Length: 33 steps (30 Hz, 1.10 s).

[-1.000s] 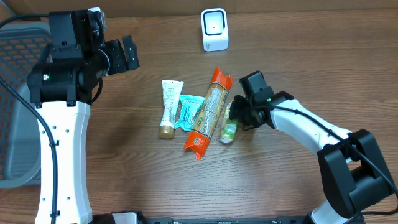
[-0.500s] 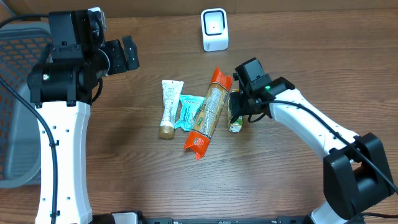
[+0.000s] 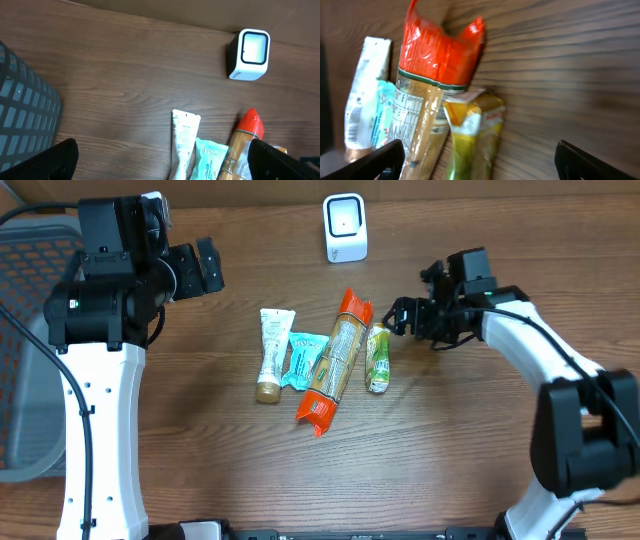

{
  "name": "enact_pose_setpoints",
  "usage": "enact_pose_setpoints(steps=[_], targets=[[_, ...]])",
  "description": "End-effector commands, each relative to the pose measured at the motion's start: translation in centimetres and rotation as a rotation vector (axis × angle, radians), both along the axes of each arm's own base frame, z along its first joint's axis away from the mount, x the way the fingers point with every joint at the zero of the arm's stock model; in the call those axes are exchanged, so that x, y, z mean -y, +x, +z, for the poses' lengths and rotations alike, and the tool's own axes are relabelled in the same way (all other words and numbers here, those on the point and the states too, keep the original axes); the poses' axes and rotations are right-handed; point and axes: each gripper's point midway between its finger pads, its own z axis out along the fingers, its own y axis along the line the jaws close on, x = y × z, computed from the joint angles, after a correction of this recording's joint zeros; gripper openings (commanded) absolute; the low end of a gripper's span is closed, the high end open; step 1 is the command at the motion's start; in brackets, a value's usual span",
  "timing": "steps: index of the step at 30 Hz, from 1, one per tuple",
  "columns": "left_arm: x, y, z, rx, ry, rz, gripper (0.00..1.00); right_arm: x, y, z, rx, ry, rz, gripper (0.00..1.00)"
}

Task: Scan the item barcode
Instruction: 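Reach the right gripper down to the green-yellow Pokka packet, then grasp the Pokka packet and lift it toward the scanner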

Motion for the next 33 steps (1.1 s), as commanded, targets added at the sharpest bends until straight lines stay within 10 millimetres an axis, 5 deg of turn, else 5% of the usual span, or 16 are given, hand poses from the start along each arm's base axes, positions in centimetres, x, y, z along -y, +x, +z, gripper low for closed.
enact_pose_setpoints(steps=[1, 7, 9, 11, 12, 14, 22, 27, 28, 33], targets=[[-0.1, 0.3, 0.0, 0.001, 0.006, 0.002, 1.00, -3.5, -0.4, -1.4, -0.046, 0.135, 0.096, 0.93], [-0.1, 0.3, 0.0, 0.000, 0.006, 0.002, 1.00, -3.8, 0.1, -3.2, -0.118, 0.161, 0.014, 0.73], [-0.1, 0.3, 0.0, 0.000, 0.006, 0.002, 1.00, -3.7, 0.2, -3.3, -0.112, 0.148, 0.008, 0.42], [-0.1, 0.3, -0.1, 0.000, 0.006, 0.002, 1.00, -3.8, 0.4, -3.3, -0.100, 0.138, 0.008, 0.29], [-0.1, 0.3, 0.0, 0.000, 0.006, 0.002, 1.00, -3.9, 0.7, -3.2, -0.087, 0.141, 0.010, 0.13], [-0.1, 0.3, 0.0, 0.000, 0.006, 0.002, 1.00, -4.0, 0.9, -3.0, -0.077, 0.144, 0.011, 0.04], [-0.1, 0.3, 0.0, 0.000, 0.006, 0.002, 1.00, -1.7, 1.1, -0.5, -0.054, -0.035, -0.074, 0.04], [-0.1, 0.3, 0.0, 0.000, 0.006, 0.002, 1.00, -1.7, 0.6, 6.5, 0.004, -0.112, -0.226, 0.04], [-0.1, 0.3, 0.0, 0.000, 0.006, 0.002, 1.00, -2.1, 0.4, 9.2, 0.031, -0.102, -0.302, 0.04], [-0.1, 0.3, 0.0, 0.000, 0.006, 0.002, 1.00, -2.1, -0.1, 14.9, 0.058, 0.008, -0.671, 0.04]])
